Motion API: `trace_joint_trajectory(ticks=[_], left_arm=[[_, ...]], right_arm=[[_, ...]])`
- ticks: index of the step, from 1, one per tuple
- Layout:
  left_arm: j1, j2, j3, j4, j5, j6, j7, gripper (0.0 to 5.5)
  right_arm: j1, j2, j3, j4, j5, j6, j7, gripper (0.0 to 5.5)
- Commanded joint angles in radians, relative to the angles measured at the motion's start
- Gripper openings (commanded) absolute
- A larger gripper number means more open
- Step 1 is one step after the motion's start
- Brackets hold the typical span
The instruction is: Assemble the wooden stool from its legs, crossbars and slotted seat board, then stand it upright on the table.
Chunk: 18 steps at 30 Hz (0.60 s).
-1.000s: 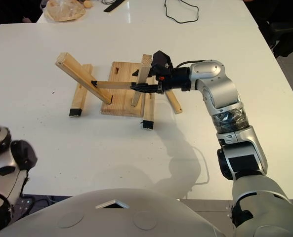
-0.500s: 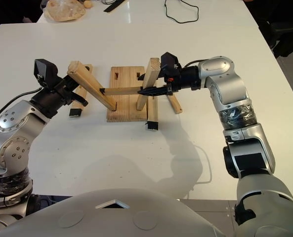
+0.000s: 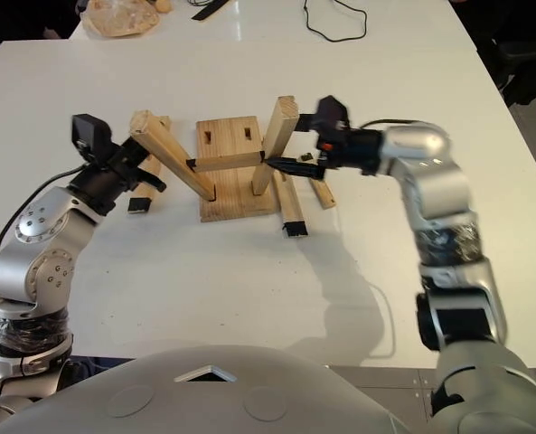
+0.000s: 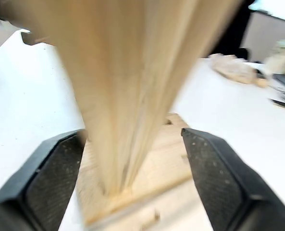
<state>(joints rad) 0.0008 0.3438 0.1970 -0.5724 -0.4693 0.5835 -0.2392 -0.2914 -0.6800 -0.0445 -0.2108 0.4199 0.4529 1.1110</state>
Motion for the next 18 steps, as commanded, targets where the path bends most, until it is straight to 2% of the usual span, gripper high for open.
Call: trace_joint_trajectory(ticks=[1, 3, 5, 6, 8, 12, 16, 18], left_arm=[[0.176, -0.089, 0.054, -0.134, 0.1, 0.021, 0.188, 0.0], [0.261, -0.149, -0.016, -0.24, 0.13, 0.034, 0.253, 0.0], [0.294, -0.159, -0.157, -0.313, 0.168, 0.026, 0.256, 0.0], [0.283, -0.143, -0.232, -0.329, 0.2, 0.013, 0.242, 0.0], [0.254, -0.16, -0.294, -0.338, 0.225, -0.002, 0.249, 0.0], [0.165, -0.241, -0.323, -0.268, 0.267, -0.018, 0.317, 0.0], [0.07, -0.273, -0.4, -0.152, 0.353, -0.048, 0.338, 0.0], [0.053, -0.28, -0.423, -0.115, 0.386, -0.065, 0.337, 0.0]], right_arm=[[0.267, -0.075, -0.2, -0.277, 0.143, 0.176, -0.062, 3.59], [0.269, 0.015, -0.194, -0.265, 0.016, 0.181, -0.293, 3.59], [0.19, 0.161, -0.179, -0.208, -0.116, 0.225, -0.614, 3.37], [0.168, 0.239, -0.163, -0.212, -0.143, 0.249, -0.725, 3.22], [0.17, 0.4, -0.103, -0.276, -0.179, 0.278, -0.889, 2.86], [0.173, 0.588, 0.07, -0.355, -0.282, 0.272, -1.076, 2.21], [0.13, 0.623, 0.261, -0.316, -0.392, 0.205, -1.097, 1.61], [0.12, 0.621, 0.322, -0.278, -0.434, 0.173, -1.093, 1.33]])
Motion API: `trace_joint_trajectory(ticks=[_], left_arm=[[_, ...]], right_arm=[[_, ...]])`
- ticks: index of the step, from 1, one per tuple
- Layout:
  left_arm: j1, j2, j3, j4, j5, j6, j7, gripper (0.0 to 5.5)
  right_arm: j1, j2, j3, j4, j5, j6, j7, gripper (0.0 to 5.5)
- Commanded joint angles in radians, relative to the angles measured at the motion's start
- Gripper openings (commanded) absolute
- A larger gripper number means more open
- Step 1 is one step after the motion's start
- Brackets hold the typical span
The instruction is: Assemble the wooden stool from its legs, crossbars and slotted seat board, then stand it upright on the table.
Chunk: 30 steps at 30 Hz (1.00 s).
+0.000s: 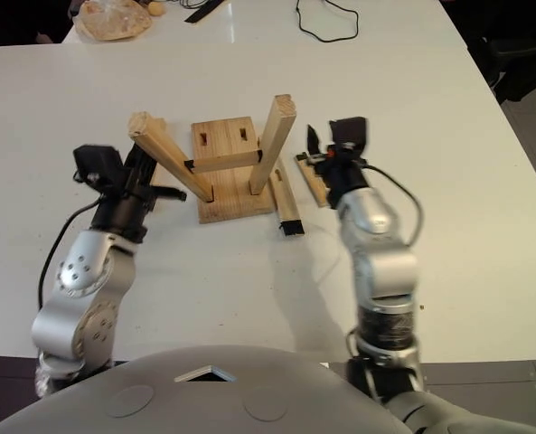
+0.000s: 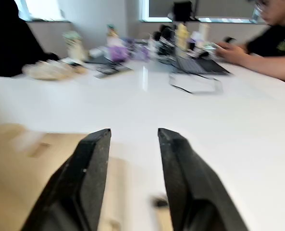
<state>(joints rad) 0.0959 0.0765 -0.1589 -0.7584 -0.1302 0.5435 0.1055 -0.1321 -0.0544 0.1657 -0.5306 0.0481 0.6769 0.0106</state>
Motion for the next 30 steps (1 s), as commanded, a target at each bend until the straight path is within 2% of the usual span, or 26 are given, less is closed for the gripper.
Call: trace_joint_trajectory(ticks=[1, 4, 7, 10, 13, 15, 17, 19, 21, 30], left_arm=[[-0.044, -0.012, -0.067, 0.087, 0.059, -0.034, -0.009, 0.0], [-0.042, -0.003, -0.018, 0.124, 0.089, -0.055, -0.006, 0.0], [-0.053, 0.011, 0.091, 0.153, 0.115, -0.076, 0.03, 0.0], [-0.073, 0.026, 0.174, 0.147, 0.135, -0.089, 0.046, 0.0], [-0.056, 0.017, 0.174, 0.102, 0.131, -0.07, 0.031, 0.0], [-0.057, -0.019, 0.077, 0.072, 0.047, -0.02, -0.04, 0.0], [-0.07, -0.025, -0.062, 0.058, -0.015, 0.013, -0.135, 0.0], [-0.079, -0.031, -0.131, 0.069, -0.041, 0.027, -0.179, 0.0], [-0.089, -0.044, -0.124, 0.098, -0.033, 0.028, -0.168, 0.0], [-0.124, -0.002, 0.057, 0.144, -0.011, 0.017, -0.136, 0.0]], right_arm=[[-0.041, -0.015, 0.133, 0.082, -0.097, -0.091, 0.003, 1.2], [-0.031, -0.002, 0.098, 0.172, -0.126, -0.143, -0.025, 0.69], [-0.023, -0.016, 0.054, 0.166, -0.141, -0.181, -0.038, 0.15], [-0.027, -0.037, -0.066, 0.109, -0.18, -0.216, -0.11, 0.02], [-0.083, -0.044, -0.162, 0.094, -0.172, -0.199, -0.135, 0.02], [-0.119, 0.008, -0.119, 0.088, -0.059, -0.115, -0.04, 0.02], [-0.113, 0.07, -0.02, 0.043, 0.061, -0.021, 0.053, 0.02], [-0.084, 0.094, 0.069, 0.004, 0.106, 0.032, 0.094, 0.02], [-0.073, 0.094, 0.101, 0.004, 0.107, 0.055, 0.106, 0.02], [-0.079, 0.065, 0.011, 0.052, 0.126, 0.058, 0.136, 0.02]])
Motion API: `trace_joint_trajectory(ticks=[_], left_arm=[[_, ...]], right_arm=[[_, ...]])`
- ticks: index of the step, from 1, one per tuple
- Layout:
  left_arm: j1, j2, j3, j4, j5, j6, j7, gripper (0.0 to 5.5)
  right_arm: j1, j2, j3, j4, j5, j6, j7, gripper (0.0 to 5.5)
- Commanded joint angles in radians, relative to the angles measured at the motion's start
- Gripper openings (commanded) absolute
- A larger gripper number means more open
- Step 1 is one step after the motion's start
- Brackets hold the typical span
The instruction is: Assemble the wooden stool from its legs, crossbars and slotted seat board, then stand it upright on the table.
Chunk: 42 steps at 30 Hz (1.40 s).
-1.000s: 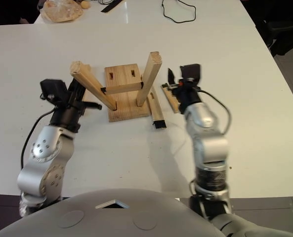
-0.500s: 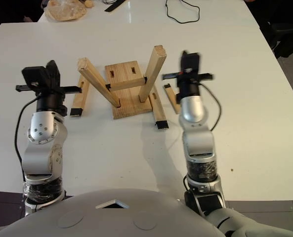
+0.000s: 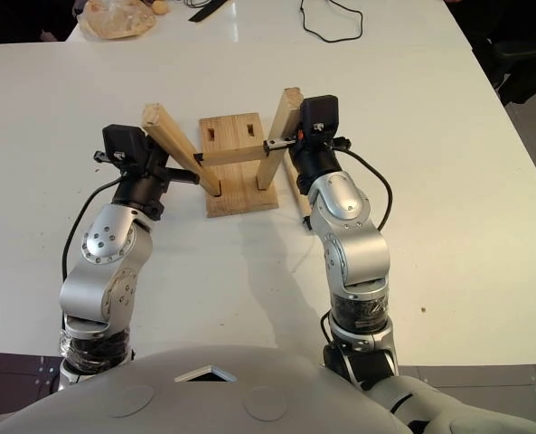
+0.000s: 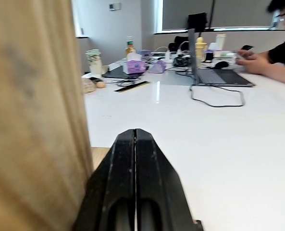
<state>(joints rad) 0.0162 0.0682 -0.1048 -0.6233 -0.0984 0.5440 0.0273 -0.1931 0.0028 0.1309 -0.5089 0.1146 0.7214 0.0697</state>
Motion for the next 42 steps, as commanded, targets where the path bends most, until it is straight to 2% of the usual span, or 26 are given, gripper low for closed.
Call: trace_joint_trajectory(ticks=[1, 4, 8, 11, 13, 16, 20, 25, 28, 32, 37, 40, 42], left_arm=[[-0.047, 0.013, 0.016, 0.003, -0.058, 0.029, -0.07, 0.0], [-0.064, 0.035, 0.112, -0.017, -0.152, 0.091, -0.115, 0.0], [-0.195, 0.087, 0.425, 0.049, -0.433, 0.185, -0.143, 0.0], [-0.376, 0.163, 0.653, 0.146, -0.676, 0.232, -0.08, 0.0], [-0.474, 0.207, 0.71, 0.18, -0.798, 0.267, -0.047, 0.0], [-0.629, 0.232, 0.654, 0.155, -1.083, 0.368, 0.041, 0.0], [-0.699, 0.2, 0.498, 0.138, -1.273, 0.448, 0.185, 0.0], [-0.61, 0.177, 0.382, 0.185, -1.346, 0.457, 0.31, 0.0], [-0.491, 0.167, 0.326, 0.201, -1.338, 0.463, 0.323, 0.0], [-0.436, 0.173, 0.291, 0.186, -1.356, 0.432, 0.313, 0.0], [-0.473, 0.211, 0.306, 0.183, -1.317, 0.354, 0.285, 0.0], [-0.532, 0.257, 0.419, 0.193, -1.337, 0.248, 0.269, 0.0], [-0.558, 0.303, 0.509, 0.214, -1.369, 0.194, 0.251, 0.0]], right_arm=[[-0.023, -0.013, 0.026, 0.036, 0.052, -0.012, 0.084, 0.02], [-0.079, -0.079, -0.11, 0.087, 0.069, -0.082, 0.111, 0.02], [-0.285, -0.15, -0.431, 0.255, 0.307, -0.038, 0.146, 0.02], [-0.409, -0.214, -0.498, 0.27, 0.514, 0.017, 0.291, 0.02], [-0.456, -0.243, -0.493, 0.242, 0.623, 0.052, 0.377, 0.02], [-0.5, -0.292, -0.453, 0.195, 0.745, 0.081, 0.501, 0.02], [-0.53, -0.33, -0.351, 0.255, 0.675, 0.034, 0.571, 0.02], [-0.477, -0.347, -0.279, 0.338, 0.602, -0.003, 0.581, 0.02], [-0.382, -0.353, -0.208, 0.367, 0.546, -0.01, 0.59, 0.02], [-0.321, -0.344, -0.151, 0.358, 0.524, -0.023, 0.594, 0.02], [-0.39, -0.337, -0.214, 0.347, 0.603, -0.003, 0.577, 0.02], [-0.496, -0.347, -0.341, 0.423, 0.668, -0.026, 0.53, 0.02], [-0.541, -0.394, -0.375, 0.528, 0.632, -0.063, 0.535, 0.02]])
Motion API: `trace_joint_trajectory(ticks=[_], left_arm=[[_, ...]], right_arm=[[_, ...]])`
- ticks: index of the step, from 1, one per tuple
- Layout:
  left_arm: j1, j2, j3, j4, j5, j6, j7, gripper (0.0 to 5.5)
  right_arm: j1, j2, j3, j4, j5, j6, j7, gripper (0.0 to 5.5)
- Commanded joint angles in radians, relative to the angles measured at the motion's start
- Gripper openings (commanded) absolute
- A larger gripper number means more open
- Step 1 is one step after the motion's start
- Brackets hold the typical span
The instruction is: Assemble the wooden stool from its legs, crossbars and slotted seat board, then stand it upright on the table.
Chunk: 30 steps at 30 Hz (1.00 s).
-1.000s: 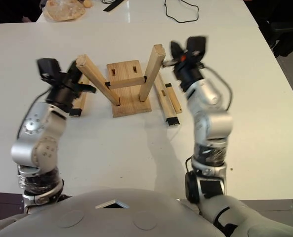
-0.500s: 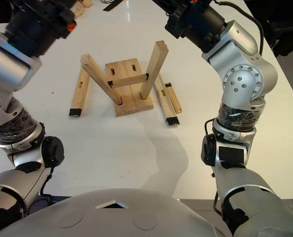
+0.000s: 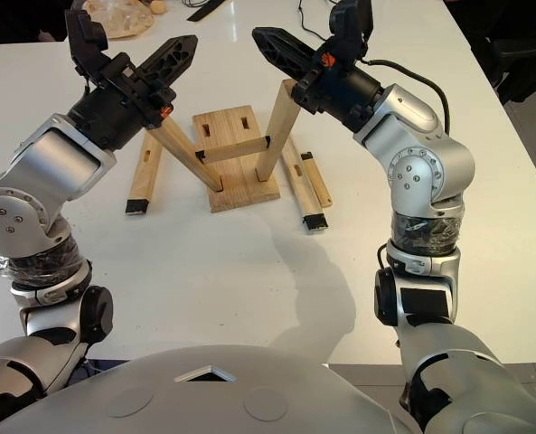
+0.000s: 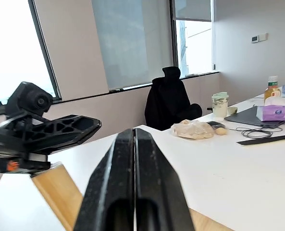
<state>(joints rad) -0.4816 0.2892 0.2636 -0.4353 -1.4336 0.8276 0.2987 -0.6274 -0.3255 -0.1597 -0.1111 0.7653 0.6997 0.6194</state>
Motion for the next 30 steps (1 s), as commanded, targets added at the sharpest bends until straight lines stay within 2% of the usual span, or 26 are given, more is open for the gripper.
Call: trace_joint_trajectory(ticks=[1, 3, 5, 8, 11, 15, 18, 22, 27, 30], left_arm=[[-0.057, 0.108, 0.181, 0.041, -0.052, -0.105, -0.036, 0.0], [0.018, 0.185, 0.241, 0.057, -0.09, -0.079, -0.126, 0.0], [0.143, 0.257, 0.244, 0.043, -0.043, -0.031, -0.266, 0.0], [0.39, 0.3, 0.202, 0.014, 0.083, -0.005, -0.449, 0.0], [0.631, 0.314, 0.082, -0.033, 0.246, -0.037, -0.638, 0.0], [0.83, 0.338, -0.1, -0.1, 0.458, -0.098, -0.771, 0.0], [0.884, 0.349, -0.194, -0.084, 0.602, -0.148, -0.827, 0.0], [0.869, 0.313, -0.276, 0.025, 0.752, -0.2, -0.817, 0.0], [0.785, 0.241, -0.293, 0.133, 0.837, -0.235, -0.774, 0.0], [0.793, 0.219, -0.28, 0.157, 0.859, -0.258, -0.771, 0.0]], right_arm=[[-0.108, -0.096, -0.067, 0.192, -0.072, -0.078, 0.011, 0.02], [-0.039, -0.183, 0.071, 0.36, -0.261, -0.203, 0.105, 0.02], [0.044, -0.214, 0.176, 0.415, -0.367, -0.291, 0.187, 0.02], [0.126, -0.138, 0.249, 0.38, -0.409, -0.379, 0.218, 0.02], [0.209, -0.035, 0.271, 0.259, -0.385, -0.373, 0.169, 0.02], [0.268, -0.001, 0.259, 0.163, -0.366, -0.324, 0.129, 0.02], [0.263, 0.0, 0.277, 0.145, -0.376, -0.31, 0.143, 0.02], [0.236, 0.004, 0.368, 0.124, -0.39, -0.273, 0.218, 0.02], [0.298, 0.016, 0.452, -0.036, -0.366, -0.153, 0.209, 0.02], [0.326, 0.101, 0.486, -0.128, -0.331, -0.065, 0.125, 0.02]])
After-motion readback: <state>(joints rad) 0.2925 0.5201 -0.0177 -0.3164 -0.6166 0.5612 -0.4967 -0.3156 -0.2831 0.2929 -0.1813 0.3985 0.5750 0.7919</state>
